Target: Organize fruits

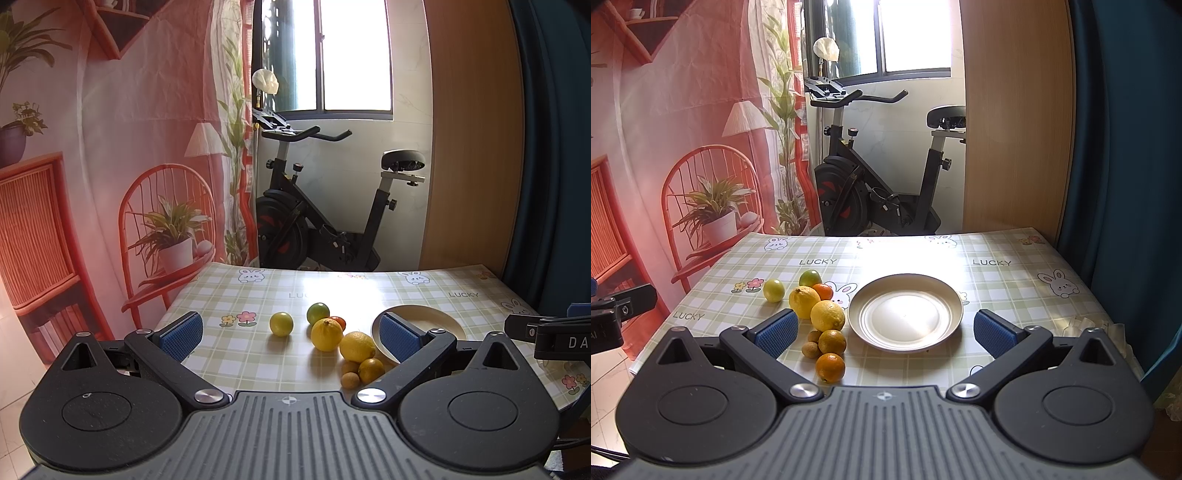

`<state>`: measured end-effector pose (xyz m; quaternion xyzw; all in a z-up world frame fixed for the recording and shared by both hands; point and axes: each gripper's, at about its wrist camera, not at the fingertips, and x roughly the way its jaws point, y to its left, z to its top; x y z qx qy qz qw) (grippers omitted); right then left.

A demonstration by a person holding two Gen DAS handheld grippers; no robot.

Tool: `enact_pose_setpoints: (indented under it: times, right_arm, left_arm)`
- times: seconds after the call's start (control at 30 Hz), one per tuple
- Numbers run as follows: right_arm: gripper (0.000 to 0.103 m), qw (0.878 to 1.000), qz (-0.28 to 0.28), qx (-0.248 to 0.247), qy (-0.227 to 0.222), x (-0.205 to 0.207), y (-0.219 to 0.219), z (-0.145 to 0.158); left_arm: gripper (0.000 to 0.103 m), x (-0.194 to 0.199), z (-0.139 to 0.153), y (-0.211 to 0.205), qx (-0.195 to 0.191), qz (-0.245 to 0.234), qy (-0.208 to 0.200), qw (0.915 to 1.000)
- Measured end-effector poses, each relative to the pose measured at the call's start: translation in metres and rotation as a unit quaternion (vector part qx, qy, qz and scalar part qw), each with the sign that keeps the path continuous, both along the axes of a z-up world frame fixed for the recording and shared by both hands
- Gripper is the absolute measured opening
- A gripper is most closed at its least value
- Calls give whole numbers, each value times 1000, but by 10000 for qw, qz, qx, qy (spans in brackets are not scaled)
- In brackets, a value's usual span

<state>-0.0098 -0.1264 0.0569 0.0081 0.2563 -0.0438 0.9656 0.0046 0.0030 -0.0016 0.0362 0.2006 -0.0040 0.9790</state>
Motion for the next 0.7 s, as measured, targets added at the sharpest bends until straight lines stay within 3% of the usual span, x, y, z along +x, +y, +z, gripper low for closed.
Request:
enact_pose_setpoints:
  times: [0.37,0.5,0.7]
  right_arm:
    - [103,10000,21,21,0,0,-2,0]
    - [103,9999,45,62,-99,1,-4,4]
    - [103,9983,334,12,-484,14,-17,-3]
  left_arm:
    - [103,1,-4,-3,-10,9,98,10000]
    - [103,5,-4,6,-213,7,217,9995]
    - [103,21,-5,18,-151,449,-87,9988]
